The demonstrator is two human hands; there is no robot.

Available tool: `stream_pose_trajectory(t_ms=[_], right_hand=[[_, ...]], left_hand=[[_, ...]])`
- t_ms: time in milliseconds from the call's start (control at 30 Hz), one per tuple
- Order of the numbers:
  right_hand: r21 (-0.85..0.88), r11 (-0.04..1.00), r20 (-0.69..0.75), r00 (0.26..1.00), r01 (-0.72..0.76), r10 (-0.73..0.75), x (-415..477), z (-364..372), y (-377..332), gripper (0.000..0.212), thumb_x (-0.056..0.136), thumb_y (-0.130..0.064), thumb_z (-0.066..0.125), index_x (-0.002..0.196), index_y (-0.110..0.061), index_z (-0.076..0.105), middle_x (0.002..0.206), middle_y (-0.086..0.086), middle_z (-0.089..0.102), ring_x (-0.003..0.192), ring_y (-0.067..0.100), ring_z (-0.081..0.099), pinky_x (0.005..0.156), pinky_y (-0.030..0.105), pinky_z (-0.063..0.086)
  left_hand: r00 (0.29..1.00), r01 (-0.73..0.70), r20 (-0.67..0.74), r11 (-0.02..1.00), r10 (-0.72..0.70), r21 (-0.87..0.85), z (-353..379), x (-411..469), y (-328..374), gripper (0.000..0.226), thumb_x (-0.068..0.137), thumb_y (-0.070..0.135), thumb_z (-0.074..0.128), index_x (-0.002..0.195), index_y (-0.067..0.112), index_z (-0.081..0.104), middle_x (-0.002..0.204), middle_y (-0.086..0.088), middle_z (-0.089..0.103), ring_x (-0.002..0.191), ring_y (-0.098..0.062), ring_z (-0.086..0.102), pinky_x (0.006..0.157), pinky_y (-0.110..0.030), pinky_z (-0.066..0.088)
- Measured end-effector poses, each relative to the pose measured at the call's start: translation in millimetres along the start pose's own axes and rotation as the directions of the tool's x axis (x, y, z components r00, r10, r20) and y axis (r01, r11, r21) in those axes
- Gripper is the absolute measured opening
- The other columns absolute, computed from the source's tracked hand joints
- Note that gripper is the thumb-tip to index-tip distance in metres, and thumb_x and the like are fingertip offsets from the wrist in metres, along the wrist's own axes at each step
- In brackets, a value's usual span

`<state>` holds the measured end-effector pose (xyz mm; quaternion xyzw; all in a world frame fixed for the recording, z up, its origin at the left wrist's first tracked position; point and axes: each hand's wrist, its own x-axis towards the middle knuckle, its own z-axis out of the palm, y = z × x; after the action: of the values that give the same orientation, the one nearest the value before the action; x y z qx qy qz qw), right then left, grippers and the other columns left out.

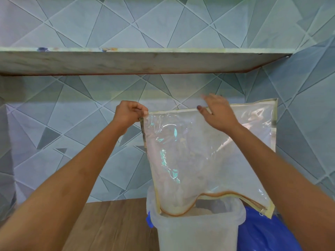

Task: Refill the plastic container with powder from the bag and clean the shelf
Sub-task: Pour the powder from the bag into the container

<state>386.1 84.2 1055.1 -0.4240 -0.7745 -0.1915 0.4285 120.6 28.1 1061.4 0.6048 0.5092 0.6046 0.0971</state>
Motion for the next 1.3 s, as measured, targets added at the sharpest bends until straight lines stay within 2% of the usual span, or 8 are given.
stream_pose_trajectory(t_ms=[267, 433, 567, 700, 833, 933, 1067, 1300], right_hand=[[0.137, 0.979, -0.094, 0.982, -0.148, 0.161, 6, 19, -13, 0.021, 0.086, -0.036, 0.061, 0.094, -0.019, 0.070, 0.098, 0.001, 0.072, 0.095, 0.023, 0.062, 0.069, 0.026, 0.038], [0.168, 0.974, -0.118, 0.978, -0.152, 0.173, 12, 22, -10, 0.021, 0.086, -0.036, 0.061, 0.093, -0.019, 0.071, 0.098, 0.001, 0.072, 0.093, 0.023, 0.062, 0.071, 0.027, 0.043], [0.163, 0.982, -0.130, 0.984, -0.099, 0.121, 8, 23, -5, 0.020, 0.086, -0.035, 0.062, 0.092, -0.019, 0.071, 0.094, 0.004, 0.073, 0.093, 0.026, 0.061, 0.069, 0.028, 0.043], [0.177, 0.977, -0.178, 0.973, -0.117, 0.148, 3, 25, -1, 0.017, 0.087, -0.031, 0.061, 0.092, -0.019, 0.071, 0.094, 0.006, 0.073, 0.093, 0.028, 0.061, 0.070, 0.028, 0.042], [0.175, 0.977, -0.167, 0.975, -0.120, 0.149, 7, 22, -2, 0.018, 0.087, -0.032, 0.061, 0.093, -0.019, 0.071, 0.094, 0.005, 0.073, 0.093, 0.027, 0.062, 0.068, 0.026, 0.039], [0.186, 0.976, -0.177, 0.973, -0.114, 0.147, 5, 24, -1, 0.018, 0.087, -0.032, 0.061, 0.094, -0.019, 0.072, 0.094, 0.006, 0.073, 0.092, 0.028, 0.061, 0.068, 0.026, 0.039], [0.191, 0.973, -0.175, 0.971, -0.126, 0.160, 8, 22, 0, 0.019, 0.087, -0.032, 0.061, 0.094, -0.018, 0.072, 0.094, 0.007, 0.073, 0.092, 0.029, 0.062, 0.072, 0.030, 0.045], [0.215, 0.966, -0.206, 0.960, -0.145, 0.190, 5, 24, 5, 0.018, 0.087, -0.031, 0.060, 0.093, -0.019, 0.072, 0.093, 0.008, 0.073, 0.094, 0.031, 0.061, 0.074, 0.030, 0.042]], left_hand=[[0.998, -0.063, 0.044, 0.932, 0.050, 0.358, 2, -3, -9, 0.018, 0.087, 0.011, 0.062, 0.103, 0.014, 0.067, 0.109, -0.009, 0.068, 0.099, -0.019, 0.061, 0.096, -0.035, 0.046], [0.841, -0.347, -0.153, 0.734, 0.519, 0.583, 14, -21, -4, 0.066, 0.088, 0.022, 0.046, 0.147, 0.007, 0.020, 0.155, -0.005, 0.019, 0.145, -0.026, 0.016, 0.118, -0.041, 0.011], [0.926, -0.282, 0.372, 0.762, 0.058, 0.583, 25, -20, -14, 0.065, 0.089, 0.033, 0.046, 0.146, 0.014, 0.024, 0.154, -0.005, 0.026, 0.143, -0.026, 0.025, 0.119, -0.037, 0.019], [0.898, -0.265, -0.175, 0.813, 0.405, 0.519, 27, -24, -5, 0.072, 0.081, 0.022, 0.037, 0.148, 0.008, 0.014, 0.157, -0.008, 0.015, 0.146, -0.021, 0.011, 0.119, -0.035, 0.007], [0.949, -0.292, 0.269, 0.775, 0.164, 0.561, 38, -27, -10, 0.076, 0.070, 0.041, 0.033, 0.142, 0.016, 0.037, 0.152, -0.003, 0.034, 0.141, -0.022, 0.031, 0.117, -0.032, 0.015], [0.919, -0.238, -0.152, 0.818, 0.364, 0.523, 35, -25, -5, 0.074, 0.076, 0.026, 0.036, 0.146, 0.009, 0.023, 0.157, -0.010, 0.020, 0.145, -0.023, 0.018, 0.118, -0.035, 0.009], [0.958, -0.247, 0.259, 0.813, 0.124, 0.527, 35, -27, -5, 0.069, 0.069, 0.030, 0.039, 0.136, 0.016, 0.047, 0.140, -0.011, 0.050, 0.132, -0.029, 0.043, 0.111, -0.036, 0.031], [0.951, -0.161, -0.139, 0.827, 0.276, 0.539, 21, -19, 3, 0.066, 0.088, -0.001, 0.044, 0.148, 0.007, 0.019, 0.157, -0.010, 0.017, 0.146, -0.022, 0.015, 0.118, -0.033, 0.012]])
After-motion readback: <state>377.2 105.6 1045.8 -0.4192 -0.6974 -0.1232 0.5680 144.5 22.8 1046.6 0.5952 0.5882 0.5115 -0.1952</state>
